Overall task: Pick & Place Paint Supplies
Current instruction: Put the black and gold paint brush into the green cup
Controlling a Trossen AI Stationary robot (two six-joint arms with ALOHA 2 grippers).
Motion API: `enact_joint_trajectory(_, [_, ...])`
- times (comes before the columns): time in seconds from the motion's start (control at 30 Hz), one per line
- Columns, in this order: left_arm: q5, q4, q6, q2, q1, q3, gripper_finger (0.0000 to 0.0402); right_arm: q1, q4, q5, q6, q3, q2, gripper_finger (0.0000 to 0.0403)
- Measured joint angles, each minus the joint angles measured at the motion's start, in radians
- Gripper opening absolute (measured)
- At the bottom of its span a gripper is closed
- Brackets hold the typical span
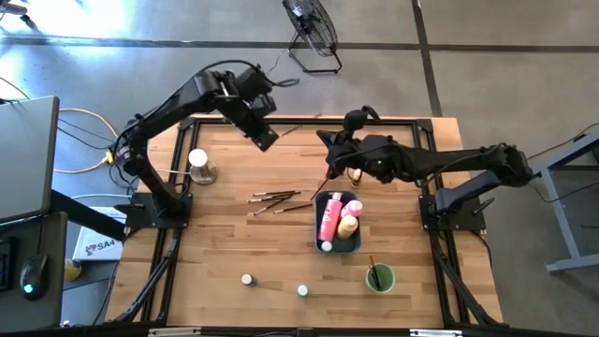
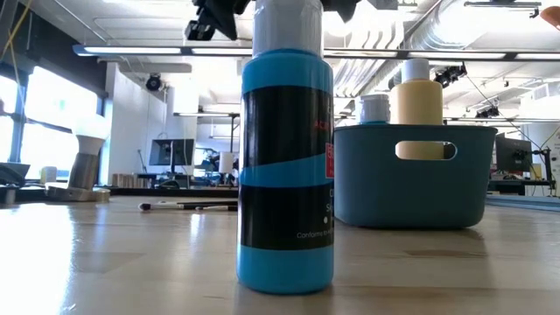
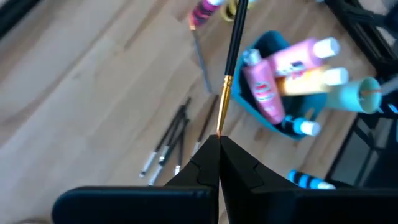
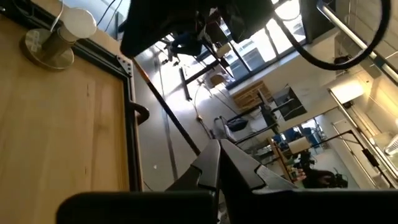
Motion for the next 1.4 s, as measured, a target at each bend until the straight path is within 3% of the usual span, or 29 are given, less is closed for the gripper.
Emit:
enact_joint_trajectory(0.1, [0.013, 0.007, -0.016, 0.026, -0.032, 0.001, 0.0000, 0.000, -0.007, 0.011, -0.044, 0.000, 0.001, 0.0002])
enact_joint_trajectory(0.27, [0.146, 0.006, -0.026, 0.071, -0.045, 0.000, 0.0000, 0.004, -0.070, 0.019, -0.216, 0.000, 0.001, 0.0002])
enact_joint_trajectory(0.4, [0.159, 0.005, -0.028, 0.089, -0.049, 0.000, 0.0000, 0.014, -0.150, 0.021, -0.253, -0.001, 0.001, 0.0002])
enact_joint_trajectory(0.63, [0.156, 0.056, -0.021, 0.087, -0.048, 0.000, 0.0000, 0.021, -0.270, 0.022, -0.150, -0.002, 0.001, 0.0002])
enact_joint_trajectory(1.03, [0.156, 0.058, -0.017, 0.087, -0.048, 0.001, 0.0000, 0.017, -0.290, 0.037, -0.040, -0.002, 0.001, 0.0006])
enact_joint_trajectory(1.2, [0.162, 0.058, -0.012, 0.087, -0.048, 0.001, 0.0000, 0.017, -0.338, 0.034, -0.037, -0.002, 0.001, 0.0038])
enact_joint_trajectory(1.4, [0.164, 0.058, -0.010, 0.087, -0.048, 0.001, 0.0000, 0.025, -0.337, 0.034, -0.038, -0.002, 0.001, 0.0103])
